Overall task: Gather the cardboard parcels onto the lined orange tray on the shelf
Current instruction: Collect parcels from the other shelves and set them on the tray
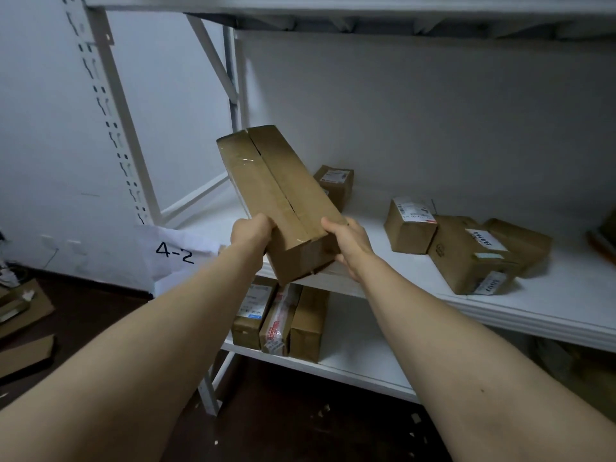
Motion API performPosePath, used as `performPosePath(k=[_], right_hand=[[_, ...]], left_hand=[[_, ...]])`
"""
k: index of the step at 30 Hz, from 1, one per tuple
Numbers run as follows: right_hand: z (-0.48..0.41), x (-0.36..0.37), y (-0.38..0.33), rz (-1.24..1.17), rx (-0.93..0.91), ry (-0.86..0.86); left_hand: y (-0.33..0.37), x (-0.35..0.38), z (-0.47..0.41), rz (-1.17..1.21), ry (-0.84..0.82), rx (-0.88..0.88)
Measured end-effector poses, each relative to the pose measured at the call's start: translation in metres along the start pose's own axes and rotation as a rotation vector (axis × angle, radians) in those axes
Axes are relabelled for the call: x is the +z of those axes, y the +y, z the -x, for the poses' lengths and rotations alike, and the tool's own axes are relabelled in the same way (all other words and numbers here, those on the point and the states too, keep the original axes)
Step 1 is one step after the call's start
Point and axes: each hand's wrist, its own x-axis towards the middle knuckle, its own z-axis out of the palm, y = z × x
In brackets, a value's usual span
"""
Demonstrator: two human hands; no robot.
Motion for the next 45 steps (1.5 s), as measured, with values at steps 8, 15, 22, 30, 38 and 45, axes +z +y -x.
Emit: performPosePath(k=[8, 15, 22, 30, 38, 45], right_hand=[[0.085, -0.060, 0.007, 0.092, -0.082, 0.007], [0.161, -0.091, 0.018, 0.239, -0.132, -0.013], [0.214, -0.099, 0.038, 0.471, -0.116, -0.130], [0.242, -0.135, 0.076, 0.714, -0.031, -0.151], [0.247, -0.212, 0.124, 0.763, 0.139, -0.006], [0.233, -0.277, 0.153, 0.692, 0.287, 0.168]], left_hand=[[-0.019, 0.014, 0.104, -0.031, 0.011, -0.021], [-0.052, 0.004, 0.180, 0.008, 0.023, -0.090], [-0.097, -0.014, 0.239, -0.003, 0.005, -0.255], [-0.138, 0.020, 0.295, 0.056, -0.172, -0.455], [-0.175, 0.103, 0.307, 0.031, -0.418, -0.467], [-0.204, 0.179, 0.287, -0.175, -0.509, -0.515]])
